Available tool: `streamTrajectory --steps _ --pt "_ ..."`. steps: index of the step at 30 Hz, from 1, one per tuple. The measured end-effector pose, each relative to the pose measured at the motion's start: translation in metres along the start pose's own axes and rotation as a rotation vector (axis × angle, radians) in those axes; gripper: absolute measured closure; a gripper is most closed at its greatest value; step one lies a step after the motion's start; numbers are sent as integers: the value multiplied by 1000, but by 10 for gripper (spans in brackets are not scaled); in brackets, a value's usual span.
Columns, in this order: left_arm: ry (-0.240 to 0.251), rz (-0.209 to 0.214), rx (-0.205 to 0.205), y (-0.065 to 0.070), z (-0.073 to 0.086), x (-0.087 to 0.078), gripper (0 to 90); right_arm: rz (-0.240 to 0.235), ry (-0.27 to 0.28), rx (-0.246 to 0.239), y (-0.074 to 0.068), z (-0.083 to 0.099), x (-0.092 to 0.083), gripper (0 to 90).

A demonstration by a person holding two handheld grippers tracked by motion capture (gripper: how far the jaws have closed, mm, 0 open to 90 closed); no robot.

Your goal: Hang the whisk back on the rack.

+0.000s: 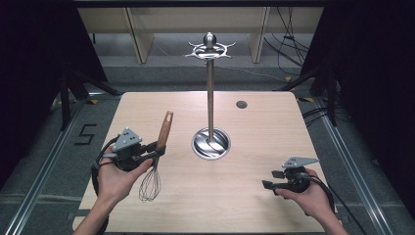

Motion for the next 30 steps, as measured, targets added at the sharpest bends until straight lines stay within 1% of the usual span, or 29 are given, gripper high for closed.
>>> streamTrajectory --steps 1,3,4,5,7,9,10,13,15,16,19,20,22,24,25,26,27,30 --pt "7 7 -3 1 -1 0 701 0 1 1 0 0 0 409" --pt "8 4 2 2 -4 0 702 0 1 1 0 0 0 409" --pt "11 3 -10 3 -5 0 701 0 1 1 0 0 0 409" --pt "16 12 0 4 -6 1 701 0 2 1 0 0 0 409" --pt "18 17 2 5 -8 1 701 2 1 3 0 0 0 409" --pt "18 17 -3 6 -9 2 701 0 1 5 0 0 0 409" --pt "20 19 8 7 -11 2 701 0 2 4 0 0 0 409" --pt "19 13 16 8 -13 3 701 -1 2 5 0 0 0 409" --pt "20 14 2 9 -14 3 701 -1 3 5 0 0 0 409" --pt "26 25 12 9 -15 4 701 0 3 5 0 0 0 409" --pt "25 17 16 10 -18 3 701 1 3 4 0 0 1 409" --pt "14 18 33 9 -19 2 701 0 3 4 0 0 0 409" --pt "23 17 29 9 -21 2 701 -2 7 1 0 0 0 409" --pt "26 28 36 8 -23 2 701 -1 9 -3 0 -1 0 410" --pt "27 19 28 9 -24 1 701 2 6 0 0 -1 0 410" --pt "31 22 30 9 -26 1 701 1 2 8 0 0 0 409" --pt "49 20 14 10 -27 2 701 -7 -3 8 0 0 -1 409" --pt "50 22 19 11 -30 2 701 -10 -8 16 0 0 -1 409"
Point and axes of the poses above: each handheld gripper's, and its own axes: x roughly forward along the jaws, z roughly out of its underside, y roughly to its right, the point moved 2 cm from there along x, roughly forward along the jaws
